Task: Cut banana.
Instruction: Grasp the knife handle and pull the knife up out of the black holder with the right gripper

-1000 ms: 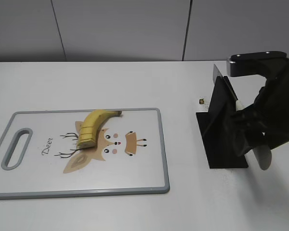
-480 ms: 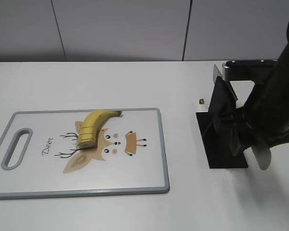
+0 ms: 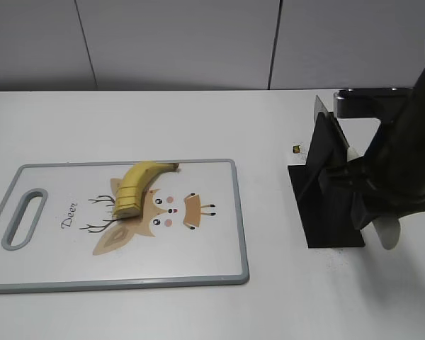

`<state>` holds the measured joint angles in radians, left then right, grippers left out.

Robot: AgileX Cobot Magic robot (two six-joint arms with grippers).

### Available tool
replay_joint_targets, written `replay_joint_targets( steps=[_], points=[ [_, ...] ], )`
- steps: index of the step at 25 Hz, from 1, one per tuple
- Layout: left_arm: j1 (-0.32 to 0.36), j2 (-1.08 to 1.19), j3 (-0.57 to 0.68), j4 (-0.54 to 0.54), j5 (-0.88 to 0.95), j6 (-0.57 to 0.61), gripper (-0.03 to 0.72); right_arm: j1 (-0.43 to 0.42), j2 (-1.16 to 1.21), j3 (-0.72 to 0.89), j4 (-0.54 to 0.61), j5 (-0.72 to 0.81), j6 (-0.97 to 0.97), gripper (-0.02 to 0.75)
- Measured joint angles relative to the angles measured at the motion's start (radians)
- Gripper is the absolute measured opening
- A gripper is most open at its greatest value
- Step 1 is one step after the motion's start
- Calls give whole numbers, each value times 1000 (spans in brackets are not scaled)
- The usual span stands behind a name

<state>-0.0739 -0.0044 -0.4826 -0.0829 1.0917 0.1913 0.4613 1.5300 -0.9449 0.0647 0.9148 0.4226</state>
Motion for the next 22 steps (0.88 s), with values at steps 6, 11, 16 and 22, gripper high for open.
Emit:
replay_joint_targets(
  steps=[6, 11, 16, 22],
  points=[
    [0, 0, 0, 0, 0, 0, 535, 0, -75, 0, 17, 18, 25, 162],
    [0, 0, 0, 0, 0, 0, 535, 0, -146, 0, 19, 26, 34, 162],
    [0, 0, 0, 0, 0, 0, 535, 0, -212, 0, 19, 28, 43, 162],
    [0, 0, 0, -1, 0, 0, 535, 1, -297, -1, 6, 29, 46, 162]
  ],
)
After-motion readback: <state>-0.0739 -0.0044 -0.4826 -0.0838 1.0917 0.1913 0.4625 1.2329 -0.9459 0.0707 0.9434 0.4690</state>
